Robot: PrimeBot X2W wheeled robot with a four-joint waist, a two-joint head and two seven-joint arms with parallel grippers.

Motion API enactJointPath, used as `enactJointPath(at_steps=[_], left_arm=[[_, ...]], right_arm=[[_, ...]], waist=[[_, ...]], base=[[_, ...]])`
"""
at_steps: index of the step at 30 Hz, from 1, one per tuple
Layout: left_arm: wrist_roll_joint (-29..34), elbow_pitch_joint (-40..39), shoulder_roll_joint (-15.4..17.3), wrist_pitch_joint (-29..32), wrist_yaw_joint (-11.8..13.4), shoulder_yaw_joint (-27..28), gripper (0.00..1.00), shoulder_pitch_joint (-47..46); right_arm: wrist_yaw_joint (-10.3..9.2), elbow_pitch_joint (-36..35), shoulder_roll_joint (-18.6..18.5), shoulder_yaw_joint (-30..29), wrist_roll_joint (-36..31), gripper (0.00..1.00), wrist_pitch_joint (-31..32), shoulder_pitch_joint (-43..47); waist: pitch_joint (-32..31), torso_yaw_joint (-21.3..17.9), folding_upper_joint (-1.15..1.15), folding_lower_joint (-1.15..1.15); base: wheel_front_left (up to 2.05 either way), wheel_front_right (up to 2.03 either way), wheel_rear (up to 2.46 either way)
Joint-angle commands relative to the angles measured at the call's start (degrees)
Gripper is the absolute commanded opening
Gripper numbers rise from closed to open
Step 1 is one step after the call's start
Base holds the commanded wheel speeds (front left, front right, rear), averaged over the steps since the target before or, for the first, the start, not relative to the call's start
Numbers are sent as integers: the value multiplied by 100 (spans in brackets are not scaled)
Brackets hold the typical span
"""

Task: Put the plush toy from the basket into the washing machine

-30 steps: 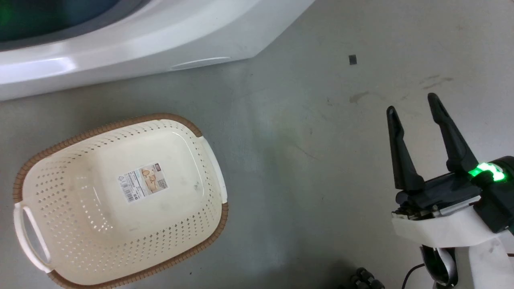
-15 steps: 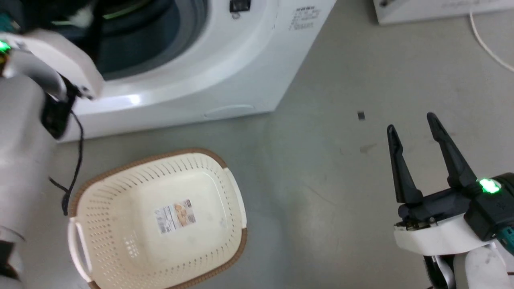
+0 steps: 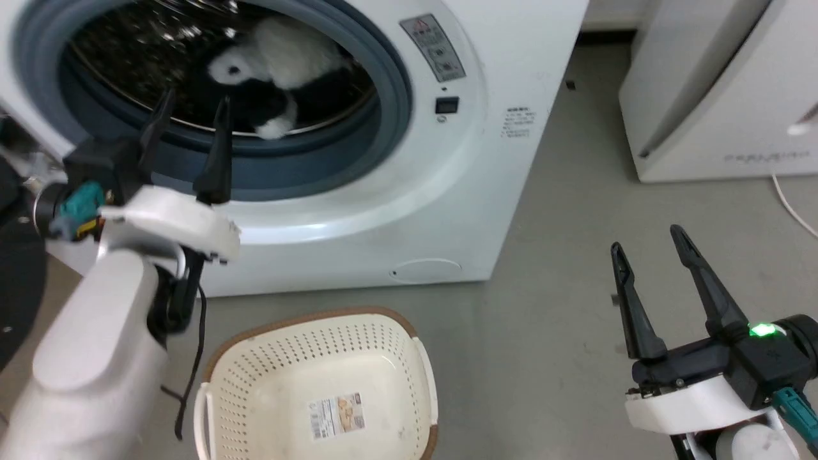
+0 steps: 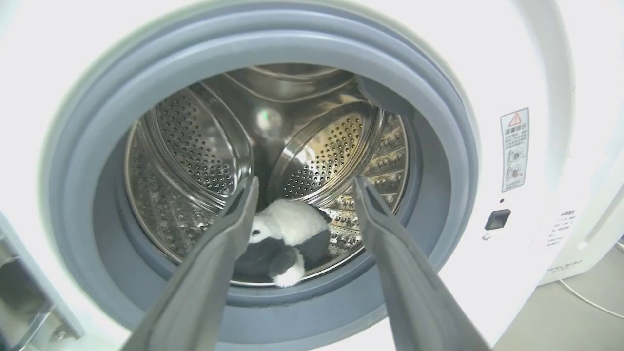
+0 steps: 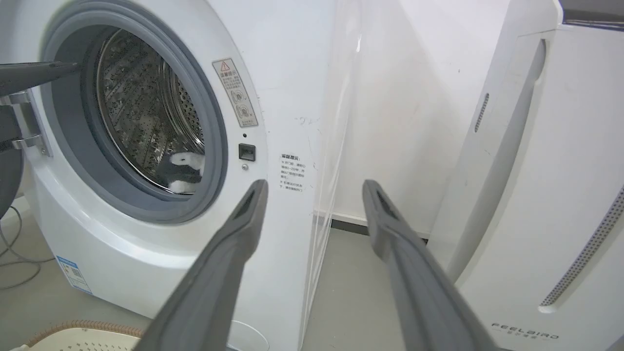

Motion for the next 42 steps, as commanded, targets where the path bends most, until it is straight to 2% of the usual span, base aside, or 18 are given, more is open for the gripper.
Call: enactJointPath(at_steps=[1,8,12,17,23,31,37,38,42], left_arm=[[83,-227,-46,-30,104,142,100,294],[435,-1462,-262,-31,580,889,100,1938],[479,-1907,-479,-31,640,1122,100,2756],[859,-2139,-576,-31,662,1074,100,3461],[1183,-2124,-738,-31,597,975,100,3914],[1441,-2002,-802,-31,567,922,100,4055],[1548,-1982,-800,-31,639,995,100,4086],[1525,-1988,-792,1,606,988,0,4029],[1534,-1990,-800,18,594,994,0,4028]], right_arm=[[-5,25,5,10,-17,100,-25,84],[-5,77,5,52,1,100,-25,254],[-5,95,5,37,37,100,-25,372],[-5,177,5,16,99,100,-25,559],[-5,433,5,-5,129,100,-25,754],[-5,604,5,13,135,100,-25,824],[-5,617,5,22,148,100,-25,777],[0,602,0,12,106,0,1,773],[0,601,0,9,104,0,11,771]], waist=[[-306,219,0,1],[-645,302,0,1],[-796,370,0,1],[-953,435,0,1],[-1073,445,0,1],[-1099,419,0,1],[-1084,401,0,1],[-1084,400,0,1],[-1086,399,0,1]], base=[[0,0,0],[0,0,0],[0,0,0],[0,0,0],[0,0,0],[0,0,0],[0,0,0],[0,0,0],[0,0,0]])
